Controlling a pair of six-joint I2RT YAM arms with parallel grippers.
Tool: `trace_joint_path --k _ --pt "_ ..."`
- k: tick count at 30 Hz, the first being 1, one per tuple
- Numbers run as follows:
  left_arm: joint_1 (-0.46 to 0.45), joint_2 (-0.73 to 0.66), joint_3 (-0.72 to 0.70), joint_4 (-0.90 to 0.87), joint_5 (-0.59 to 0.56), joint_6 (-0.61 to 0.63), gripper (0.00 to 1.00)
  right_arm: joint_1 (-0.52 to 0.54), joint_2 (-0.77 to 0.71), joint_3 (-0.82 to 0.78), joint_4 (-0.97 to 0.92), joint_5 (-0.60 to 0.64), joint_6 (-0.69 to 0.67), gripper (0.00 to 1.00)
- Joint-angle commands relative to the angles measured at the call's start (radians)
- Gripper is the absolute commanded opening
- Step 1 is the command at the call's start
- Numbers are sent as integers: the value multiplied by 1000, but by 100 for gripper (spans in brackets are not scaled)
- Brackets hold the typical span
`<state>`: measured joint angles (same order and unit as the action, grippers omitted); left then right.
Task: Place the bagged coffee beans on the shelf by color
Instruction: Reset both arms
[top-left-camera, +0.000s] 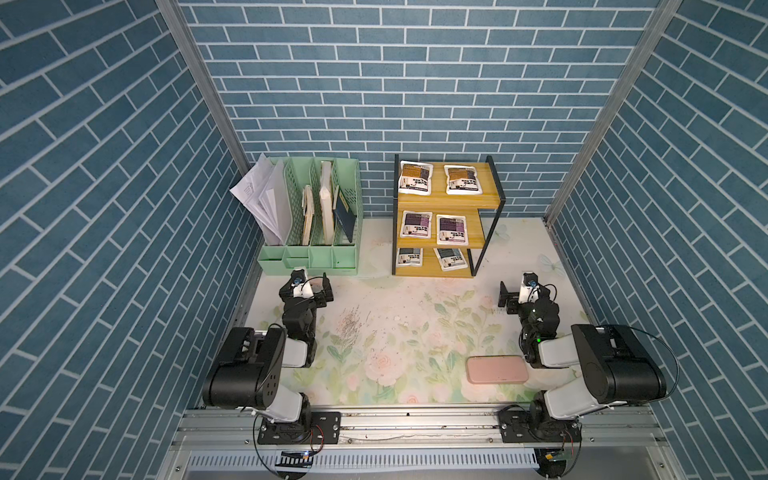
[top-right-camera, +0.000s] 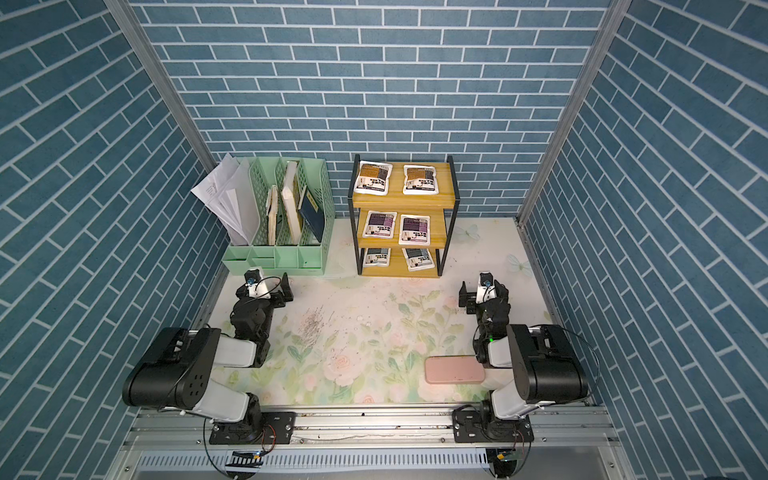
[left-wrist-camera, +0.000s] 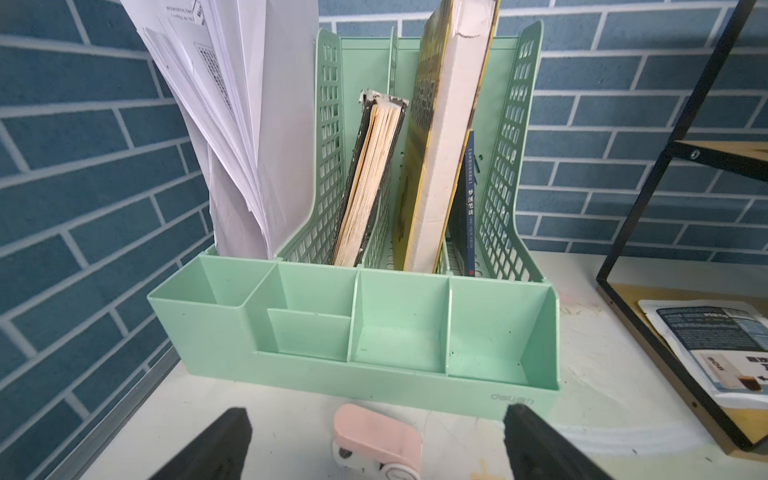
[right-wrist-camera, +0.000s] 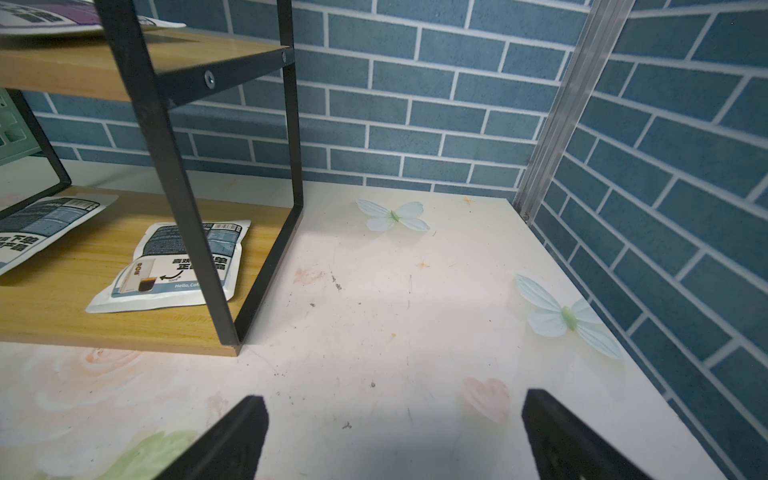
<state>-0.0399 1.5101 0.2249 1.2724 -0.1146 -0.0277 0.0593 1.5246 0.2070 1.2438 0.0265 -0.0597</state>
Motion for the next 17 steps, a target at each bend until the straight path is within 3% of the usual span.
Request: trace_joint_path --k 1,4,7,17 --pt "-2 -1 1 -24 -9 17 100 -4 6 17 25 -5 8 100" --pt "-2 -1 1 -25 -18 15 100 -4 6 17 24 -3 8 100" --pt "-6 -3 -9 -11 -96 -11 100 -5 6 19 24 -5 8 100" --pt "-8 -5 -9 -10 -96 -11 100 -10 5 19 23 -13 11 100"
